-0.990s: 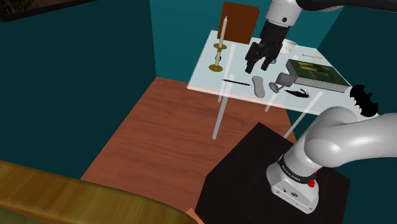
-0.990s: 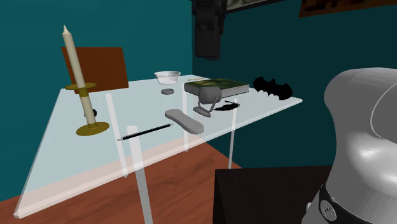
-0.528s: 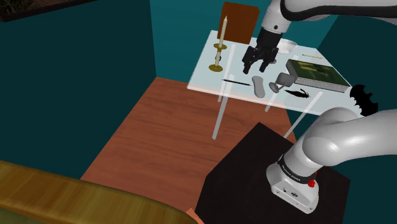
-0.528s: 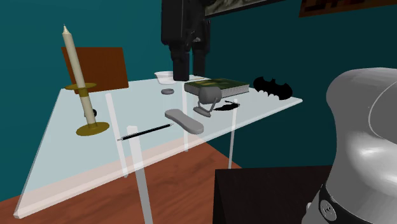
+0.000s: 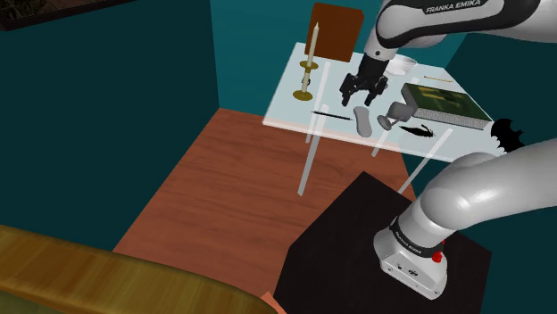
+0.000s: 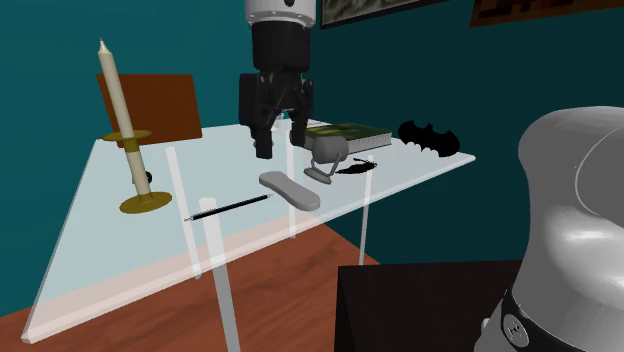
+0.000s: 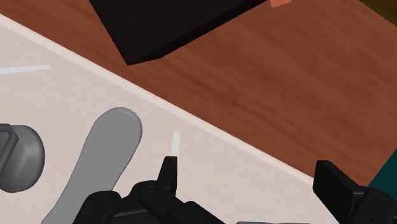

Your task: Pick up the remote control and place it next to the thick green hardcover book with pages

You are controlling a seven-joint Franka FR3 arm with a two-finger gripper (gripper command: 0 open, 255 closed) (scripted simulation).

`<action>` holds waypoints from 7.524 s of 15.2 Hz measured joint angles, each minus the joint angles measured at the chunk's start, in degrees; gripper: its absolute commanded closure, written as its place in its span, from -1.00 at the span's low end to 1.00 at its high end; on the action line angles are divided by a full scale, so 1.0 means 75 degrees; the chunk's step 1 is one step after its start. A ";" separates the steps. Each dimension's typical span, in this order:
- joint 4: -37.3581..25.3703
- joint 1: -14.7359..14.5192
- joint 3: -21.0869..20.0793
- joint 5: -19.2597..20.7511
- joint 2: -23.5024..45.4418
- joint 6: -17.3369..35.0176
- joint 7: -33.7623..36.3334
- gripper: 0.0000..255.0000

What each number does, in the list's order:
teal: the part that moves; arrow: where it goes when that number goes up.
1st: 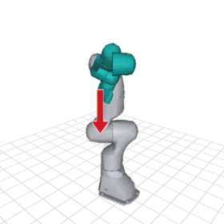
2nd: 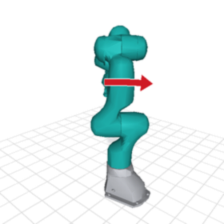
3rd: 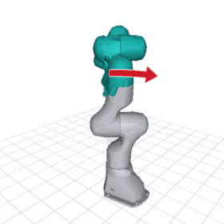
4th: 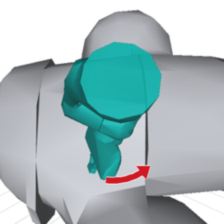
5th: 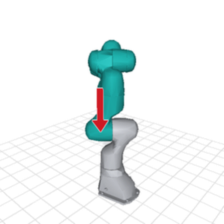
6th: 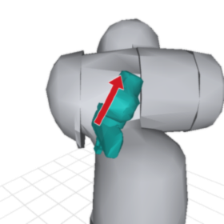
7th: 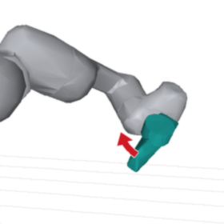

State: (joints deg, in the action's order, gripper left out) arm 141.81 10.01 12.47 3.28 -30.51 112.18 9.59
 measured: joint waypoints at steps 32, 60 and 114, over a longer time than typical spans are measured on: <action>-0.0579 0.1040 0.1541 -0.0336 0.3631 0.2969 -0.0259 1.00; -0.1555 0.1075 0.1370 0.0133 0.2499 0.0920 0.0145 1.00; -1.0609 0.3882 0.1682 -0.3084 1.0458 -0.0826 -0.3058 1.00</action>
State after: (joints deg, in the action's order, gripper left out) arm 62.24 39.13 25.09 -19.85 47.92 105.99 -13.34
